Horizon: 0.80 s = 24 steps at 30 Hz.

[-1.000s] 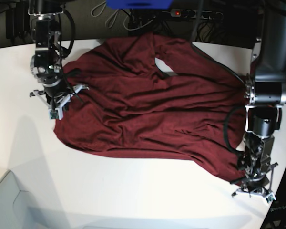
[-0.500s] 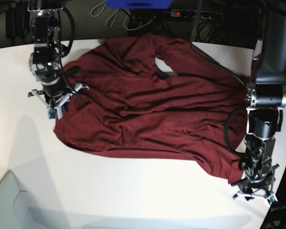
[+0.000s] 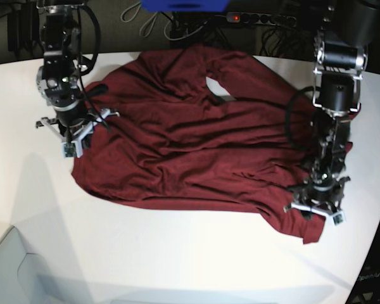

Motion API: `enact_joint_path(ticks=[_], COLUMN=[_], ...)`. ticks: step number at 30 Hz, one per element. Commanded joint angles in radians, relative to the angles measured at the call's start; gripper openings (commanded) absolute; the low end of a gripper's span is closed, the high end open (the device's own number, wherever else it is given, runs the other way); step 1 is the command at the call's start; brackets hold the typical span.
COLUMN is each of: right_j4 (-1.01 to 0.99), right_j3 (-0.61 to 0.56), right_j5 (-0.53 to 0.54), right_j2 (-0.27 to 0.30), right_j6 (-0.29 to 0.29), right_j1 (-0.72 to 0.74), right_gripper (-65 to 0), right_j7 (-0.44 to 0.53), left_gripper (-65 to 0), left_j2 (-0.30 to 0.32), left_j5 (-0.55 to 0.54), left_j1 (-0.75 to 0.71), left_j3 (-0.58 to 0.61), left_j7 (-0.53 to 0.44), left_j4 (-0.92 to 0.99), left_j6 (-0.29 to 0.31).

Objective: Layout the t-shirt on the table in an organized manner, then fold the t-shirt properly
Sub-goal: 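Pull the shirt hem outward with the left gripper to flatten it, then drag the shirt with both grippers to stretch it across the table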

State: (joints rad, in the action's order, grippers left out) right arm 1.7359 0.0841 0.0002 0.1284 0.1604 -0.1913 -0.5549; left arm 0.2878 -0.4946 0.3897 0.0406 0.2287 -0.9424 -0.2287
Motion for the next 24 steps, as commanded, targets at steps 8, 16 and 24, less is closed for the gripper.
enact_joint_path(ticks=[8,16,24], right_j4=[0.002,-0.212,-0.583], right_j3=[-0.042,-0.203,-0.225], right_j5=[0.002,0.002,0.005], right_j2=[0.007,0.021,0.018], right_j6=[-0.003,-0.003,-0.003], right_j1=[0.075,0.295,0.514], right_gripper=[-65.0,-65.0,-65.0], right_j7=[0.017,-0.101,-0.095], left_gripper=[-42.2,-63.4,-63.3], left_j2=[0.021,0.023,0.043], left_j5=[0.004,0.014,0.007], left_j1=[-0.097,-0.111,-0.111], left_j3=[-0.060,-0.203,-0.222], left_j7=[-0.019,-0.015,-0.018], left_j4=[-0.011,0.135,0.174], left_j6=[-0.004,-0.002,-0.002])
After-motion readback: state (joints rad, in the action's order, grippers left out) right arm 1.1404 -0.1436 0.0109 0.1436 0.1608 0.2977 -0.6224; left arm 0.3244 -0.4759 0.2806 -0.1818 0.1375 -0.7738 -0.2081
